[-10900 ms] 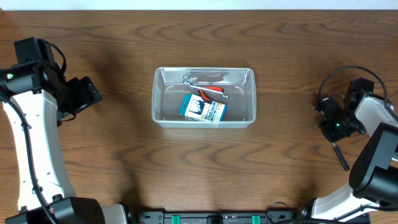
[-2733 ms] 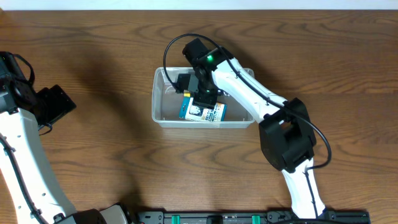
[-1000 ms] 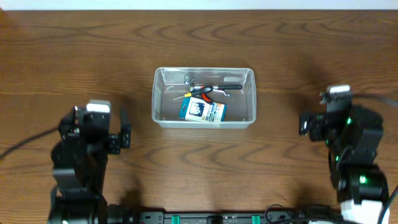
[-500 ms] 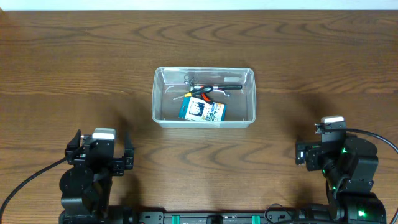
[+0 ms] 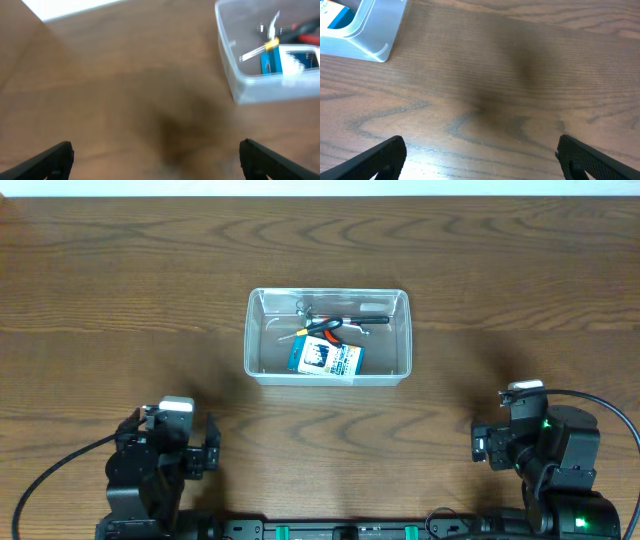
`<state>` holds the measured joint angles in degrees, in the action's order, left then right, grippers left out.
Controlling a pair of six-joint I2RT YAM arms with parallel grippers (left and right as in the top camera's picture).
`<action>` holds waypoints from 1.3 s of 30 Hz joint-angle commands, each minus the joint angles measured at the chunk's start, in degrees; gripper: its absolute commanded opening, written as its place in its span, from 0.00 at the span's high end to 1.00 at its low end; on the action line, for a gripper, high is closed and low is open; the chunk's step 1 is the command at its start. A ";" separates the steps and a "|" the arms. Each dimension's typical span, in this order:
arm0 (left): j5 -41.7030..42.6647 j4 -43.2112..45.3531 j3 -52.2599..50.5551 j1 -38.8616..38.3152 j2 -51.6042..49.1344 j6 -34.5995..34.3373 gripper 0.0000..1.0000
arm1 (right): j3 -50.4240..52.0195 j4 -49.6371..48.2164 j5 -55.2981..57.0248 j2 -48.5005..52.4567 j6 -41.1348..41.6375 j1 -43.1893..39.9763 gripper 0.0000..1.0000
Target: Pack container
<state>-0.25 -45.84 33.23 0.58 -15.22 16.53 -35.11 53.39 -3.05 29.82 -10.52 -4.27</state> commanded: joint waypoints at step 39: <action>-0.42 -8.13 -0.11 -0.02 0.33 -0.33 0.02 | 34.03 -48.35 13.68 -29.55 17.18 6.36 0.01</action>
<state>-0.25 -53.82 33.19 0.58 -15.22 16.53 -1.37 4.95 10.00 0.82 6.00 1.96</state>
